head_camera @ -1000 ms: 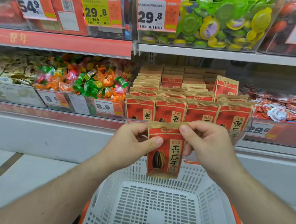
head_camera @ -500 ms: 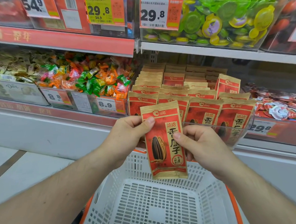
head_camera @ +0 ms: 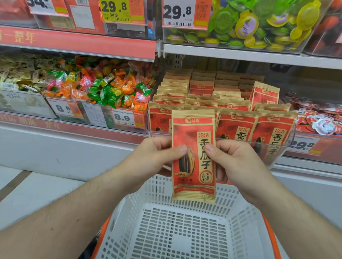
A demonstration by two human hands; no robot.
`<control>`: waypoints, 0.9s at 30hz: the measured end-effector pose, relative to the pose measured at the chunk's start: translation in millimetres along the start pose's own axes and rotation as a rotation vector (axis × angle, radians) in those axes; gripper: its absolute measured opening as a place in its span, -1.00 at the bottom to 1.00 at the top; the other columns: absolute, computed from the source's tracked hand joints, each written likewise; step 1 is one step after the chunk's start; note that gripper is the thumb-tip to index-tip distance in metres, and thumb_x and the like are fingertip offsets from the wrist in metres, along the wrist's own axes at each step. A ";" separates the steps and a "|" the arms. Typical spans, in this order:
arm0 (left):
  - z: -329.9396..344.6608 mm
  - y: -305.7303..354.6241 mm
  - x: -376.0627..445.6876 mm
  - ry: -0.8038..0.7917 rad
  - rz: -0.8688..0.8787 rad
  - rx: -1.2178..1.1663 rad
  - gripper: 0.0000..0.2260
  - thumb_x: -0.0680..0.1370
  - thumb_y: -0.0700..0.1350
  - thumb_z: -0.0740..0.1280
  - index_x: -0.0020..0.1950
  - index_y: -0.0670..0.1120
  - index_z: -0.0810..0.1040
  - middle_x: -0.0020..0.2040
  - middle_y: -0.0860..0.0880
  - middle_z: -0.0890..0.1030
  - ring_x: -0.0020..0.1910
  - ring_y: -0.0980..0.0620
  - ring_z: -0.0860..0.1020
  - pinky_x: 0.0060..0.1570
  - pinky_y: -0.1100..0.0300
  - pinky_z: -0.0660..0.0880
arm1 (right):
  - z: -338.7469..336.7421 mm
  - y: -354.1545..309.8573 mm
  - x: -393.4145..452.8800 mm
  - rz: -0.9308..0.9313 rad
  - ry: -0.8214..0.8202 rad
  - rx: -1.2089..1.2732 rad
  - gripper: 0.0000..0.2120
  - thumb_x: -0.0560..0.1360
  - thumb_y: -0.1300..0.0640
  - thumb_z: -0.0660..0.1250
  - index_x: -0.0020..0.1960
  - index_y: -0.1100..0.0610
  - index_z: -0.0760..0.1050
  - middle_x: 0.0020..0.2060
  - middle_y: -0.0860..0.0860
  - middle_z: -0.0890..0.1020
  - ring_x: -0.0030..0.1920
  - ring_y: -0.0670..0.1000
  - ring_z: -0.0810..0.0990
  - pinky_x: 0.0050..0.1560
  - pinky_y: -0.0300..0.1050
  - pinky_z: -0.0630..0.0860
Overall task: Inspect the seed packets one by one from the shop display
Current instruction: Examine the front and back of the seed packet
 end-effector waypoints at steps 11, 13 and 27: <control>-3.6 9.9 -2.5 0.009 0.021 -0.122 -0.58 0.43 0.07 0.35 0.15 -0.19 0.60 -0.01 -0.17 0.71 -0.10 -0.11 0.65 -0.03 -0.11 0.60 | 16.9 -4.4 -9.1 0.056 -0.267 0.142 -0.80 0.43 0.18 0.39 0.03 0.22 0.61 -0.23 0.07 0.72 -0.33 -0.10 0.65 -0.40 -0.36 0.46; -1.6 8.1 -2.7 -0.054 -0.001 -0.133 -0.64 0.49 0.01 0.45 0.20 -0.15 0.58 0.03 -0.15 0.70 -0.08 -0.09 0.67 -0.17 -0.05 0.65 | 16.8 -1.9 -8.8 0.069 -0.256 0.153 -0.71 0.37 0.10 0.40 0.04 0.21 0.61 -0.20 0.12 0.72 -0.31 -0.02 0.65 -0.43 -0.29 0.46; 5.3 2.4 -3.5 -0.316 0.001 -0.256 -0.34 0.19 0.05 0.68 0.22 -0.08 0.58 0.07 -0.14 0.68 -0.17 -0.07 0.69 -0.36 0.13 0.65 | 16.5 2.1 -6.9 0.131 -0.277 0.258 -0.49 0.32 0.06 0.40 0.16 0.35 0.51 -0.31 0.14 0.67 -0.47 -0.04 0.59 -0.56 -0.26 0.42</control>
Point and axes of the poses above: each hand's wrist, its own x-axis towards the middle knuckle, its own z-axis out of the palm, y = z × x, the point moved 8 cm from there along x, towards the middle knuckle
